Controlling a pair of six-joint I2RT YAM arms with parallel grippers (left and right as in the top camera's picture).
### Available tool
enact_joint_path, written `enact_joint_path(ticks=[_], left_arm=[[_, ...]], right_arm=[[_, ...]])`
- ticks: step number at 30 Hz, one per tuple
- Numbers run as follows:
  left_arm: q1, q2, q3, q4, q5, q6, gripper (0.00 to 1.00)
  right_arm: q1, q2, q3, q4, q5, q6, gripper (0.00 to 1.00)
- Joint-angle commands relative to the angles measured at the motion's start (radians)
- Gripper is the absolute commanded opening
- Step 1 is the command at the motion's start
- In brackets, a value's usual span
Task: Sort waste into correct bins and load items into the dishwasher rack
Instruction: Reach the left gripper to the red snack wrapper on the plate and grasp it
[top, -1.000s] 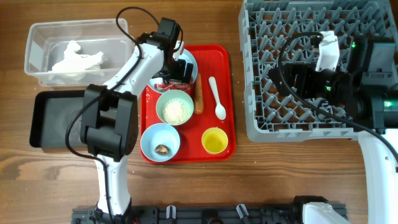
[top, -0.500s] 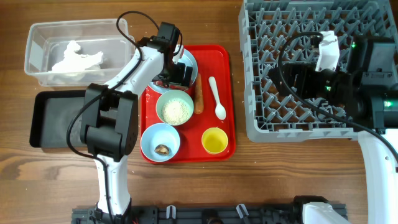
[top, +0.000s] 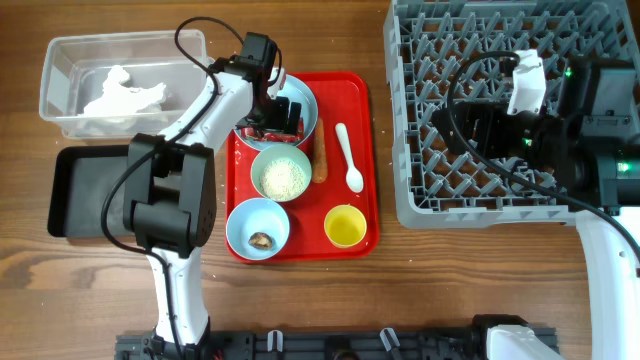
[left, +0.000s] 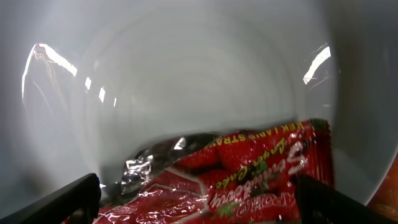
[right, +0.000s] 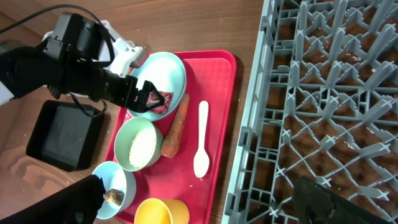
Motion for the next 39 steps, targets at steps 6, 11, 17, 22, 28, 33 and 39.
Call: enact_joint_path(ticks=[6, 11, 17, 22, 28, 33, 39], left_arm=[[0.001, 0.017, -0.008, 0.003, 0.019, 0.019, 1.00], [0.001, 0.017, -0.008, 0.003, 0.019, 0.019, 1.00], [0.000, 0.018, -0.011, 0.000, 0.020, 0.019, 0.99], [-0.002, 0.019, -0.090, 0.056, 0.027, 0.019, 0.97], [-0.002, 0.019, -0.125, 0.116, 0.027, 0.019, 0.48], [-0.002, 0.018, -0.124, 0.153, 0.026, 0.018, 0.04], [0.035, -0.002, -0.060, 0.153, 0.003, -0.121, 0.04]], right_arm=[[-0.002, -0.006, 0.019, -0.002, -0.013, -0.007, 1.00], [-0.002, -0.006, 0.019, -0.002, -0.013, -0.007, 1.00], [-0.002, -0.006, 0.019, -0.002, -0.008, -0.007, 1.00], [-0.002, -0.006, 0.019, -0.009, 0.014, -0.007, 1.00], [-0.002, -0.006, 0.019, -0.006, 0.014, -0.006, 1.00], [-0.002, -0.006, 0.019, -0.008, 0.014, -0.007, 1.00], [-0.002, -0.006, 0.019, -0.008, 0.014, -0.007, 1.00]])
